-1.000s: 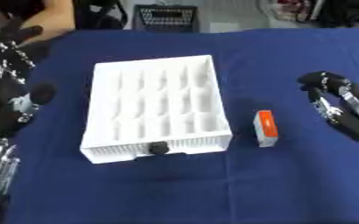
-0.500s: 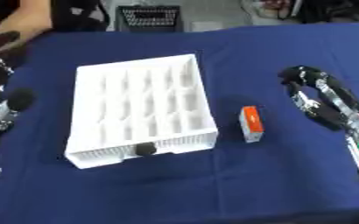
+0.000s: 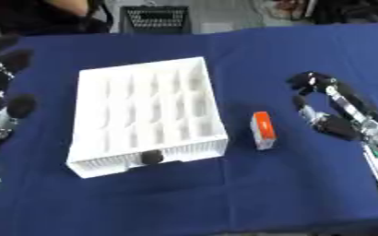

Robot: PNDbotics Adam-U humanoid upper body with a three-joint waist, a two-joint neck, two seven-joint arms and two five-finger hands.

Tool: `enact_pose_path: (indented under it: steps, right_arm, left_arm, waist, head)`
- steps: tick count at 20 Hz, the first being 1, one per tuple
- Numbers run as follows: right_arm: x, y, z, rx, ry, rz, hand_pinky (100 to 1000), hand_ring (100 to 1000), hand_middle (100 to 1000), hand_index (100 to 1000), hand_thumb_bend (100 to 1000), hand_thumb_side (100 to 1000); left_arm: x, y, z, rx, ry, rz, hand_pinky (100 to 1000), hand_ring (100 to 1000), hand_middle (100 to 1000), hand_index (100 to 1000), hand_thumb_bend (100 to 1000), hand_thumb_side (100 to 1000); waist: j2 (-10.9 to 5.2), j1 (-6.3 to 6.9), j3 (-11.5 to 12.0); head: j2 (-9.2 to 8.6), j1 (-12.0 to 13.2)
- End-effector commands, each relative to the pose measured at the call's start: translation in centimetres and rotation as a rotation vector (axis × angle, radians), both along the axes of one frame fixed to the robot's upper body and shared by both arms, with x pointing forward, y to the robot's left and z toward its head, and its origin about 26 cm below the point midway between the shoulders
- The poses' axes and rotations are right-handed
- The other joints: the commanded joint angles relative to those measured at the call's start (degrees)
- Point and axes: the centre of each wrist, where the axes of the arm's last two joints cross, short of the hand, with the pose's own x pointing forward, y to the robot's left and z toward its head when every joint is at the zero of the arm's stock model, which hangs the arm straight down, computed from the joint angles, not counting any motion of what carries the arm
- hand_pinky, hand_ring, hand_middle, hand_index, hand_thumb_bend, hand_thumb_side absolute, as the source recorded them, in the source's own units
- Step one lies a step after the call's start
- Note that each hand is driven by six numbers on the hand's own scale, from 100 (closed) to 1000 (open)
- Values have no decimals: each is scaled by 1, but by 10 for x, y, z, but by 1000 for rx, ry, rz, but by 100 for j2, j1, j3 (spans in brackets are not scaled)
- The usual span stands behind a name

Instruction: Pick up objects on the table and place them in the box.

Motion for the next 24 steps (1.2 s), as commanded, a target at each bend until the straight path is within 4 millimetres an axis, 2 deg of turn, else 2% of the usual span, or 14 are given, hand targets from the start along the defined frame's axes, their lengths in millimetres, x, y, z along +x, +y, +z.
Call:
enact_pose_path:
  steps: [1,12,15,19,24]
  right_arm:
    - [2,-5,18,-70,-10,30,737,793,816,872,445,621]
    - [4,-9,23,-105,13,38,744,803,826,877,462,587]
    - [7,-12,33,-205,5,50,755,819,836,895,509,584]
    - [12,-14,52,-429,-18,68,762,829,847,925,553,567]
    - [17,-14,59,-568,-40,94,777,851,887,945,576,572]
  left_arm:
    - [0,0,7,6,-24,-7,880,833,859,1000,1000,566]
    - [-1,1,5,6,-19,-7,882,835,861,1000,1000,568]
    - [-1,1,4,8,-15,-9,884,836,862,1000,1000,570]
    - [-1,1,4,11,-11,-12,885,837,863,1000,1000,571]
    - [-1,0,4,13,-9,-17,887,838,865,1000,1000,571]
  waist:
    - [-63,-13,3]
    - [-67,-19,26]
    - [-73,-20,33]
    - [-78,-28,46]
    - [-77,-33,61]
  head:
    - [-3,-58]
    - [1,-58]
    - [10,-68]
    - [1,-83]
    - [-21,-101]
